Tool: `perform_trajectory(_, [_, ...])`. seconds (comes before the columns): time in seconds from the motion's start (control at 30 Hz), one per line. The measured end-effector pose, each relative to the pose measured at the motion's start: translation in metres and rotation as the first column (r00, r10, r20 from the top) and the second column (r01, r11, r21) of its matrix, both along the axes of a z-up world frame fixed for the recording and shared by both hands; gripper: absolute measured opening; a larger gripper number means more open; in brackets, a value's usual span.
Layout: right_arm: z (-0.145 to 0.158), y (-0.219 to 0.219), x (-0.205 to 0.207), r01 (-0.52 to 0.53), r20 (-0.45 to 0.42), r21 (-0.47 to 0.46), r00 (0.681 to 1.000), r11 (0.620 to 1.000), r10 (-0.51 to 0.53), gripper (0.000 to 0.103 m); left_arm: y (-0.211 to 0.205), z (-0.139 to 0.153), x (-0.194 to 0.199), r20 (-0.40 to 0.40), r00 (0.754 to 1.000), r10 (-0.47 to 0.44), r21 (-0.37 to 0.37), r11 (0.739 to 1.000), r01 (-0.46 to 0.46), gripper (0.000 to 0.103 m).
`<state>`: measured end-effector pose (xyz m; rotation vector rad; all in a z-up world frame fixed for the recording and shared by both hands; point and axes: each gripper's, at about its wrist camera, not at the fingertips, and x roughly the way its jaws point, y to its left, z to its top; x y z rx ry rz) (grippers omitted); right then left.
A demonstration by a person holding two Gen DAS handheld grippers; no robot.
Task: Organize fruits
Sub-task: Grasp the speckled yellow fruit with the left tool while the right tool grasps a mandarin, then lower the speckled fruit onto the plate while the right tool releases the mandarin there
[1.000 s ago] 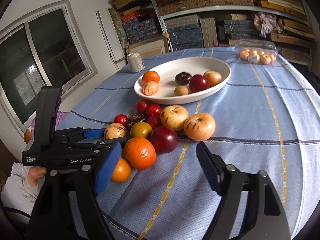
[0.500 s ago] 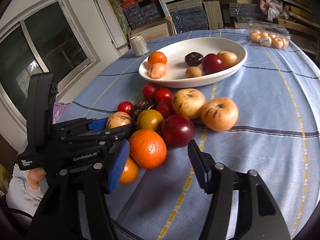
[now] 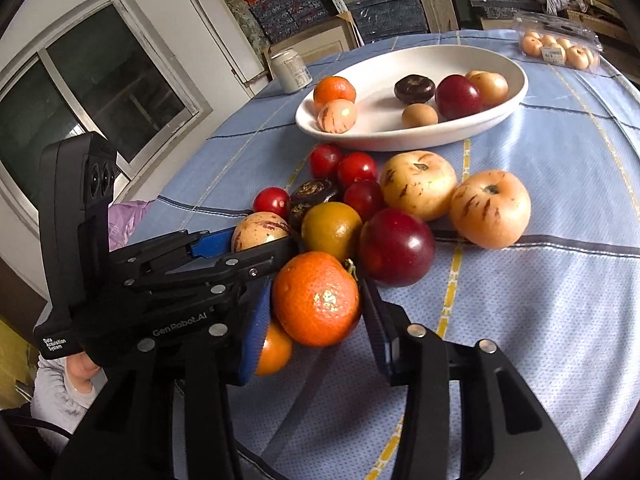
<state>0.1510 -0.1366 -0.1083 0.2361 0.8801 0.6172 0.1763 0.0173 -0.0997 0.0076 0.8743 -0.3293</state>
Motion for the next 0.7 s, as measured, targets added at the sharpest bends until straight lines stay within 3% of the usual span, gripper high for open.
perform_trajectory(0.27, [0.010,-0.014,-0.010,0.017,0.047,0.035,0.999,0.999,-0.019,0.043,0.010,0.008,-0.008,0.038,0.999,0.035,-0.029,0.999,-0.033,0.044])
perform_trajectory(0.43, [0.035,-0.037,-0.008,0.078,0.112,0.060,0.990,0.995,-0.084,0.043,0.011,0.033,-0.004,0.088,0.995,0.053,-0.006,0.999,-0.053,0.044])
perform_trajectory(0.6, [0.084,-0.050,0.030,0.142,0.213,0.048,0.966,0.989,-0.149,0.043,0.004,0.068,0.039,0.134,0.989,0.068,0.004,0.998,-0.070,0.044])
perform_trajectory(0.7, [0.088,-0.035,0.061,0.157,0.237,-0.006,0.960,0.988,-0.151,0.043,-0.007,0.074,0.077,0.133,0.989,0.071,0.008,0.997,-0.072,0.044])
